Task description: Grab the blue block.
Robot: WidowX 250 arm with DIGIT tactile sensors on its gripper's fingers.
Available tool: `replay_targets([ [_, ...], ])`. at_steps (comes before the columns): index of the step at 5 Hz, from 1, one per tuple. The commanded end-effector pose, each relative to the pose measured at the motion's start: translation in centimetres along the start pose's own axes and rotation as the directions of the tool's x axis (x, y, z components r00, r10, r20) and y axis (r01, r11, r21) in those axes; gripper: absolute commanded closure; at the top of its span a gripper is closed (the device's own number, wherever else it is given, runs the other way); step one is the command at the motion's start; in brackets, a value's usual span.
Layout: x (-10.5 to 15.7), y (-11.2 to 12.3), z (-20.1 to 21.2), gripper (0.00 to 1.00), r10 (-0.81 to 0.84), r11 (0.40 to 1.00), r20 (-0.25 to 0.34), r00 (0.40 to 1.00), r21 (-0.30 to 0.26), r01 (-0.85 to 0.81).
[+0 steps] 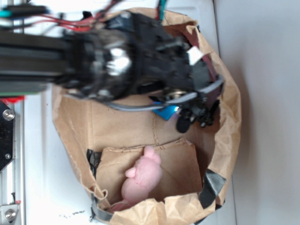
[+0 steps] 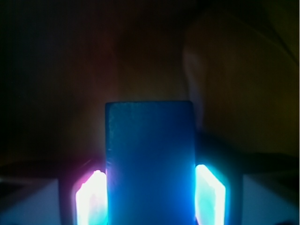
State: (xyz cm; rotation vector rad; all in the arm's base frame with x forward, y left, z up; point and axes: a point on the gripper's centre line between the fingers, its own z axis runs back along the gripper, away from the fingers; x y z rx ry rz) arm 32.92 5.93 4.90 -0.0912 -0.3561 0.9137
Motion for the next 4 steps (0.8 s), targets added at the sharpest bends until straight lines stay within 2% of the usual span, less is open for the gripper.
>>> replay_targets([
  [1, -0.1, -1.2, 6.8, 1.0, -0.207, 0.97, 0.018, 0.978, -0.124, 0.207],
  [2, -1.4, -1.7, 9.3, 1.0, -0.399, 0.9, -0.048, 0.916, -0.21, 0.382],
  [3, -2.7, -1.6, 11.5, 1.0, -0.526, 0.832, -0.041, 0.85, -0.235, 0.503],
  [4, -2.9, -1.4, 13.7, 1.0, -0.601, 0.789, -0.107, 0.792, -0.24, 0.566],
])
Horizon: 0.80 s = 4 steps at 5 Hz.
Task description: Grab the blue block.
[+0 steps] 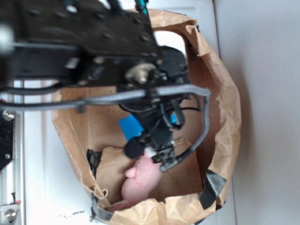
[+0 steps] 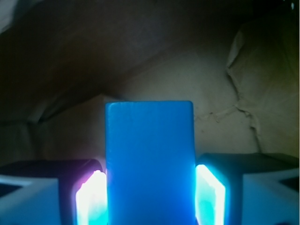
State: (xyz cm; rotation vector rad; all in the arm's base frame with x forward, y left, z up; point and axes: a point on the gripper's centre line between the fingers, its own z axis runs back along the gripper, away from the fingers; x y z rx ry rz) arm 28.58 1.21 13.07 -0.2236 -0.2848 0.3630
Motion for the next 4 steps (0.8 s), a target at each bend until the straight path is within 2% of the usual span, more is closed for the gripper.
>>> replay_targets([
  [1, 0.3, -0.6, 6.0, 1.0, -0.126, 0.986, -0.006, 0.992, 0.111, 0.126],
  [2, 0.3, -0.5, 5.8, 1.0, -0.122, 0.971, -0.04, 0.992, 0.204, 0.128],
  [3, -0.7, -0.3, 5.2, 1.0, -0.108, 0.968, -0.002, 0.994, 0.227, 0.106],
  [4, -0.8, -0.5, 4.3, 1.0, -0.103, 0.961, 0.012, 0.995, 0.259, 0.096],
])
